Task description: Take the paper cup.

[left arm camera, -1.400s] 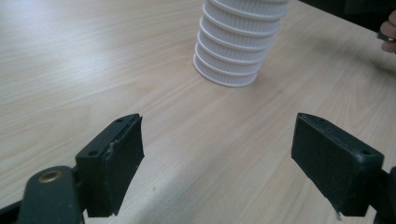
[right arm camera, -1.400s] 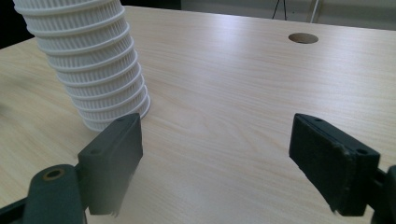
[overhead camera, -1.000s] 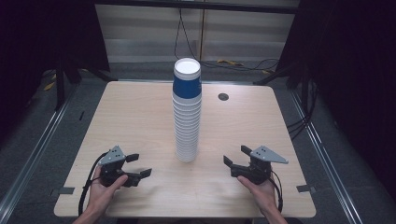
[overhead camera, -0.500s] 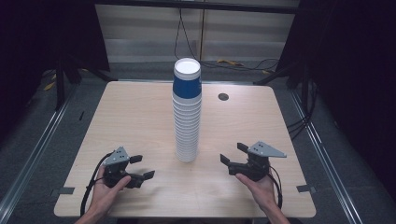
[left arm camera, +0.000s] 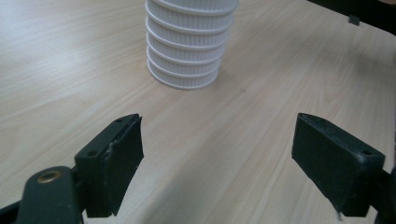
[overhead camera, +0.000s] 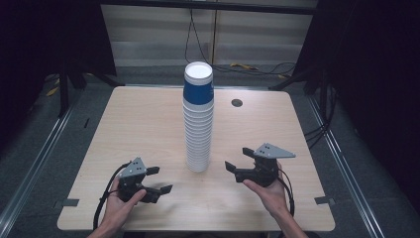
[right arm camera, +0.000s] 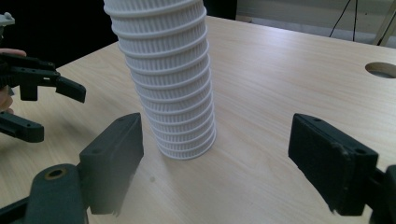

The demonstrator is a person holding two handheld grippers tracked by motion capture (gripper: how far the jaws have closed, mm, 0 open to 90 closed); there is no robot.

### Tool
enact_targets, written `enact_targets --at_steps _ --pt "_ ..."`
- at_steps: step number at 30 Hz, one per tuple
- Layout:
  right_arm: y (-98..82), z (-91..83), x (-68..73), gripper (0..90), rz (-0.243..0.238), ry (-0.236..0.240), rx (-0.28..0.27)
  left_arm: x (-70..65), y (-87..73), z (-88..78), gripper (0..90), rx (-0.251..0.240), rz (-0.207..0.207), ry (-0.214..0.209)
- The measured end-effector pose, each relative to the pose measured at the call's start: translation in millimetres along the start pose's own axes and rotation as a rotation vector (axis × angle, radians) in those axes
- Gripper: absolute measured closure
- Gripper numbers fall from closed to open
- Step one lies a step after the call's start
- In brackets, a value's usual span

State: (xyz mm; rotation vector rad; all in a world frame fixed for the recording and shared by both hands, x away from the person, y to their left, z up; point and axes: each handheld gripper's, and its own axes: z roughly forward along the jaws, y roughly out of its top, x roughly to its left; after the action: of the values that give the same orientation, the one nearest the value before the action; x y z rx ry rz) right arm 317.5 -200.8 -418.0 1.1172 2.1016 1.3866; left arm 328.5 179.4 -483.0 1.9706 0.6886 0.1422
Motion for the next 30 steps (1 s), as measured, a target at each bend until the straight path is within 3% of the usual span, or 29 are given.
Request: enact_targets --at_steps 9,13,19,30 --pt "24.4 -6.9 -2.2 17.3 -0.018 0.023 -0.025 2.4 -3.1 1.6 16.2 -0.005 0.001 -0.001" --pt "44.7 -17.0 -4.9 17.0 -0.023 0.027 -0.048 5.3 -5.5 -1.0 16.3 -0.012 -0.026 -0.006" --pt "64.5 -17.8 -3.3 17.0 -0.050 0.033 -0.068 9.0 -8.2 -2.7 16.3 -0.019 -0.051 0.007" --pt "90.4 -11.5 5.9 17.0 -0.070 0.083 -0.108 7.7 -8.2 -3.1 16.3 -0.020 -0.030 0.000"
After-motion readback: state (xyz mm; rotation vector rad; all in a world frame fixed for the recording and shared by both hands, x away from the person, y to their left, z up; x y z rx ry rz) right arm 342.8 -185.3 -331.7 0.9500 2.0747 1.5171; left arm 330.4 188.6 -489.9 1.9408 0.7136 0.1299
